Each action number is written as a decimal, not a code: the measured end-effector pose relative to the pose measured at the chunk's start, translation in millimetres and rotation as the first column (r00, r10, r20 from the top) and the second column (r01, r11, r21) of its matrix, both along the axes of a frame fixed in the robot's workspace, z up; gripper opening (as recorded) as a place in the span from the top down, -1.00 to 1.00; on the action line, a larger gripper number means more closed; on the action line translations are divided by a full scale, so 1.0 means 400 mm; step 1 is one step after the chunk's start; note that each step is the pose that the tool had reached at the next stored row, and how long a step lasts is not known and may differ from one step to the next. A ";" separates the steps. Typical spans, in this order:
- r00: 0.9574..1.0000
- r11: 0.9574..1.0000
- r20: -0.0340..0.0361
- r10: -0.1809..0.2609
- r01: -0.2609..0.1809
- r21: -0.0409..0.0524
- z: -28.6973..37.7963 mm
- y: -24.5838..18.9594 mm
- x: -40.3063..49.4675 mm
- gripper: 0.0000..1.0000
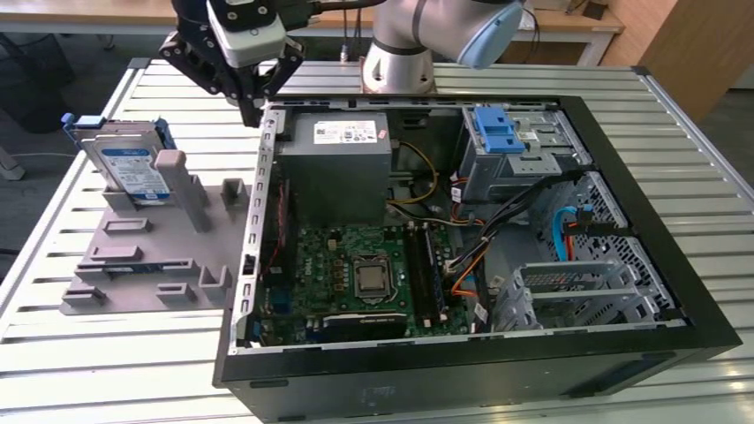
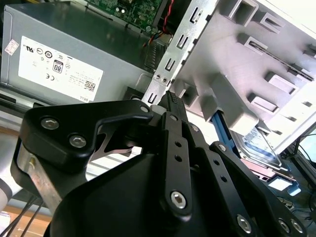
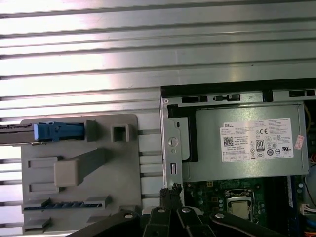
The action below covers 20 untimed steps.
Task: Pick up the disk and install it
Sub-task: 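Reach for the disk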
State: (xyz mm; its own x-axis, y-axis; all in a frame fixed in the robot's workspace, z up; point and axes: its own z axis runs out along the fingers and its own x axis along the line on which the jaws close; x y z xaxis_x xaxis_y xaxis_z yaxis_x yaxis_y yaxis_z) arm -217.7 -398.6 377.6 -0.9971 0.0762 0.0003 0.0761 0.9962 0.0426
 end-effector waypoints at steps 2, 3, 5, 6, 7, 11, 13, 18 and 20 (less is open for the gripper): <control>1.000 1.000 0.000 0.000 0.000 0.000 0.000 0.000 -0.001 0.79; 1.000 1.000 0.000 0.000 0.000 0.000 0.000 0.000 -0.001 0.79; 1.000 1.000 -0.001 0.000 0.000 0.000 -0.001 0.000 -0.002 0.79; 1.000 1.000 -0.001 0.000 0.000 0.000 -0.001 0.000 -0.002 0.79; 1.000 1.000 -0.001 0.000 0.000 0.000 -0.001 0.000 -0.003 0.79; 1.000 1.000 -0.001 0.000 0.000 0.000 -0.002 0.000 -0.005 0.79; 1.000 1.000 -0.001 0.000 0.000 0.000 -0.002 0.000 -0.006 0.79; 1.000 1.000 -0.003 0.000 0.000 0.000 -0.003 0.000 -0.008 0.79; 1.000 1.000 -0.003 0.000 0.000 0.000 -0.004 0.000 -0.008 0.79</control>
State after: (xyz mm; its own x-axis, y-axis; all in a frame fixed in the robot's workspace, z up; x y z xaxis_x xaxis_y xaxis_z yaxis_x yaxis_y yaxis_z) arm -221.0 -398.6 376.2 -0.9971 0.0762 0.0036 0.0763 0.9962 0.0422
